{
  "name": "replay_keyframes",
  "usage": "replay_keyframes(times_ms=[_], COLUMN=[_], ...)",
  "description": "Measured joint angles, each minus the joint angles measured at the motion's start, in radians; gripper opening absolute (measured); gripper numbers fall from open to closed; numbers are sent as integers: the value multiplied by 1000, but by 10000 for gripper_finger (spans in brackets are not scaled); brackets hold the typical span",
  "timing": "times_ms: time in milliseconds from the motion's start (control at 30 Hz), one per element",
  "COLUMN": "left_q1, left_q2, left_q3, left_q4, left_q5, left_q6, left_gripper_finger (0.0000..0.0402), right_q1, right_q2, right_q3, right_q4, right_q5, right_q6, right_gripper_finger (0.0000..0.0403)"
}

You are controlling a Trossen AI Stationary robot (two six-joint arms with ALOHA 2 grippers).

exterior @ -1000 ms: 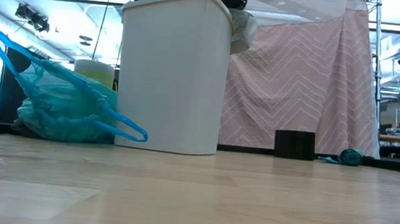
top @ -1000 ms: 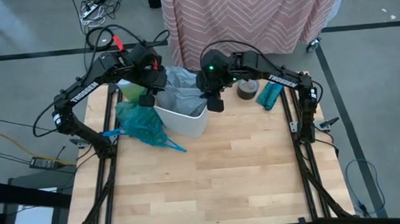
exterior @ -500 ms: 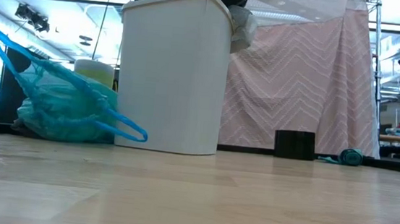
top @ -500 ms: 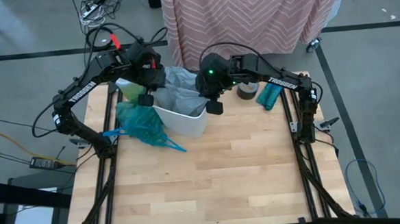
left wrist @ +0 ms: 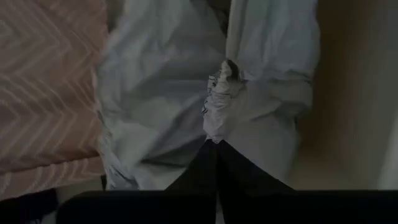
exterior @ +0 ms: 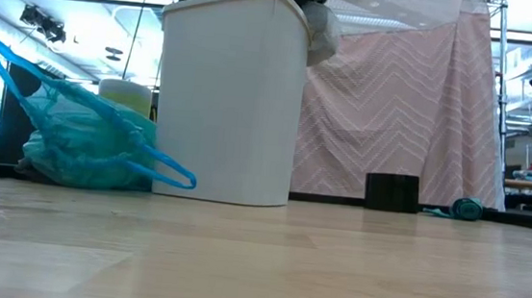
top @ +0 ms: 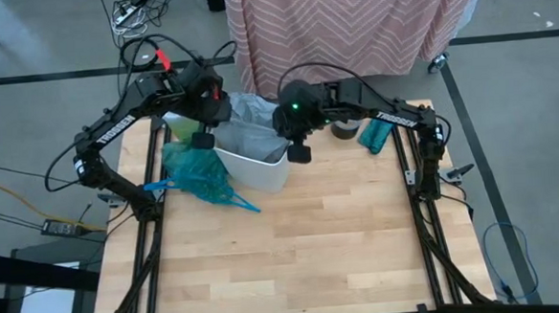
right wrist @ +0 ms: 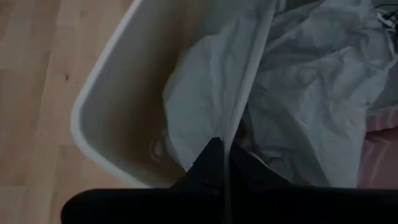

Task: Place trash/remove bag and relplace
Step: Insert the gray trash bag into the trash bin

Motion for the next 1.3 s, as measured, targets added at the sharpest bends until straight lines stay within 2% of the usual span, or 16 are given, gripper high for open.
replay_keyframes(times_ms=[367, 567, 900, 1300], left_q1=[-45, -45, -67, -117], left_q2=[-1, 0, -5, -50], left_q3=[123, 143, 144, 145], left_q4=[-119, -237, -238, -235], left_q5=[-10, 39, 68, 79], left_q6=[-127, -220, -302, -371], left_gripper_finger=[3, 3, 3, 3], right_q1=[39, 78, 127, 135], right_q2=[-28, -29, -29, -29], right_q3=[6, 6, 6, 6], right_q4=[-5, -6, -22, -34], right_q5=[27, 27, 47, 44], right_q6=[90, 149, 202, 238], right_gripper_finger=[0, 0, 0, 0])
